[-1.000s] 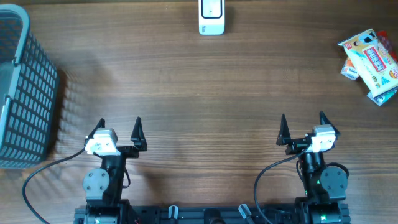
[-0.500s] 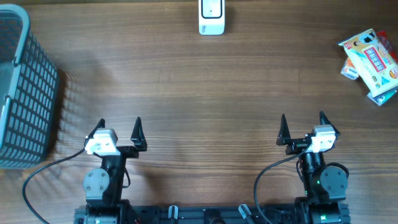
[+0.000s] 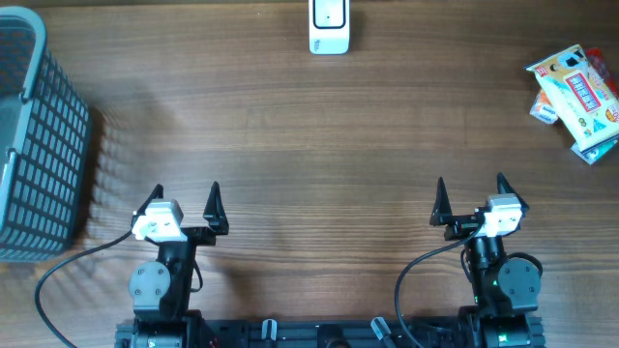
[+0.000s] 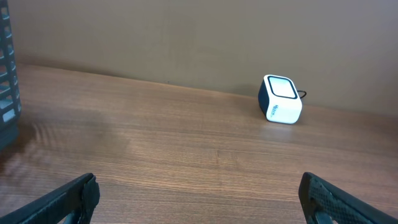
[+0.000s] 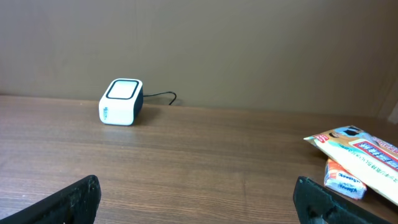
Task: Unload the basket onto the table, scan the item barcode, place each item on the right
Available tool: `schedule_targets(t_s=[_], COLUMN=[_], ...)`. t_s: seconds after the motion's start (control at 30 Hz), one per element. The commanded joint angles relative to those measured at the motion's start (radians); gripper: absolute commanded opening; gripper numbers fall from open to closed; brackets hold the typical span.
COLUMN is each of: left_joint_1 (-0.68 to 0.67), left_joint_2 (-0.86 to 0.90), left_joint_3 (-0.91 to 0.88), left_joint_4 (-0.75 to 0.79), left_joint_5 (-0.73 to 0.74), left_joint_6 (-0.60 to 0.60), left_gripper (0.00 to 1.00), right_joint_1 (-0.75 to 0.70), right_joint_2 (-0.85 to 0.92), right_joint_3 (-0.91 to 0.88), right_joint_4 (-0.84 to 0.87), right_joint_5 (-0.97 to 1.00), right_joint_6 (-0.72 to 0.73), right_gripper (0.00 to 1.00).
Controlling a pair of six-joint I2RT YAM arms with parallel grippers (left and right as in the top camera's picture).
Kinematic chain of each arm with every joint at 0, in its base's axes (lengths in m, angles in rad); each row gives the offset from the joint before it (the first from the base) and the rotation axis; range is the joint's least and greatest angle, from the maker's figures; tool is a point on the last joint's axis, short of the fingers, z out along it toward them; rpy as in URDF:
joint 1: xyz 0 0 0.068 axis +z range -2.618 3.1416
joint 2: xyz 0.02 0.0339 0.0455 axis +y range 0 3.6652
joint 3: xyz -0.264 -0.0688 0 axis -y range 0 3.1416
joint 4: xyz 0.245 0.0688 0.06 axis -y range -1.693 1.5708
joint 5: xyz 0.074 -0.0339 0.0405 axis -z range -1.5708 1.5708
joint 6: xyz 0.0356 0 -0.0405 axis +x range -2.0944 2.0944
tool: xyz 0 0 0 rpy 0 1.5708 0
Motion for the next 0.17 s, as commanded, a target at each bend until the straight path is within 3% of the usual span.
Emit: schedule_targets(t_s=[0.0, 0.13], left_joint_1=[0.006, 0.006], left_joint_2=[-0.009, -0.009], left_joint_3=[-0.005, -0.005], left_joint_4=[-0.003, -0.003], left_joint_5=[-0.016, -0.016], left_joint_6=[-0.006, -0.006], left_gripper=[1.0, 1.0], right_joint_1=[0.005, 0.005], right_joint_2=[-0.009, -0.009], right_joint_3=[-0.001, -0.001], right_joint_4=[0.007, 0.007], right_joint_5=[0.011, 0.01], right_joint_6=[0.017, 0.017], right_gripper=[1.0, 1.0])
